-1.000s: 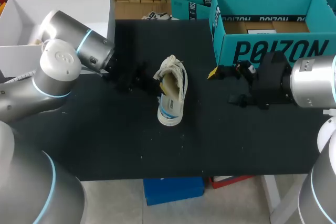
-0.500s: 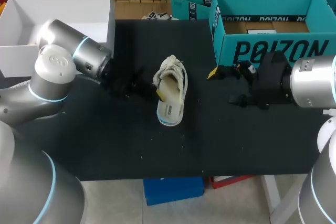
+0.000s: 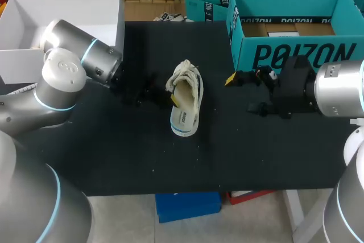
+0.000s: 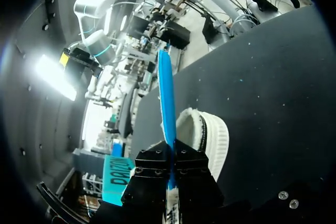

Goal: Take the shoe out of the shoebox, open the shoe tongue, remove and reinsert the insole, then place the shoe into the shoebox

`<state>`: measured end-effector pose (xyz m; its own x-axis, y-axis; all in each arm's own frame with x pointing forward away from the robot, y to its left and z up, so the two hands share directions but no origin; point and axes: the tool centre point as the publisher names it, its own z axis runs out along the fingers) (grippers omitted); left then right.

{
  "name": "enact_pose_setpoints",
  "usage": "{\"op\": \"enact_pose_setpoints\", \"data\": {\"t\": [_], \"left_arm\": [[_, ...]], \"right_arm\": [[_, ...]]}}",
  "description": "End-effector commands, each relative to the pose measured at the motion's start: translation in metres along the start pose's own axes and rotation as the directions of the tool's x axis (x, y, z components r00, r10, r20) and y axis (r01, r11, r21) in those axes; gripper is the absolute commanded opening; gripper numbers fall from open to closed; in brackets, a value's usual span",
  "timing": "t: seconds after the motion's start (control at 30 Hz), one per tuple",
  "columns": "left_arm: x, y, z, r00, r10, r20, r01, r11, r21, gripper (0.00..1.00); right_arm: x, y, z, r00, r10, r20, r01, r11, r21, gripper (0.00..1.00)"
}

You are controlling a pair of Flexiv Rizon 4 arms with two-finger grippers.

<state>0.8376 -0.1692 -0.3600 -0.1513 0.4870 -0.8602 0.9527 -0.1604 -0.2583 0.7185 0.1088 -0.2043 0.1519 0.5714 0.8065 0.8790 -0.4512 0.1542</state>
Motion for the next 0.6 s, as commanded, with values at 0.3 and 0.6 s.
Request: {"op": "enact_pose_setpoints", "data": {"t": [0.3,0.6], "left_arm": [[0.004,0.013,0.000,0.999,-0.016,-0.029,0.013,0.997,-0.073,0.00],[0.010,0.026,-0.002,0.997,-0.059,-0.051,0.052,0.989,-0.138,0.00]], "right_arm": [[0.000,0.000,0.001,1.000,0.000,0.000,0.000,1.000,0.000,1.00],[0.000,0.000,0.001,1.000,0.000,0.000,0.000,1.000,0.000,1.00]]}}
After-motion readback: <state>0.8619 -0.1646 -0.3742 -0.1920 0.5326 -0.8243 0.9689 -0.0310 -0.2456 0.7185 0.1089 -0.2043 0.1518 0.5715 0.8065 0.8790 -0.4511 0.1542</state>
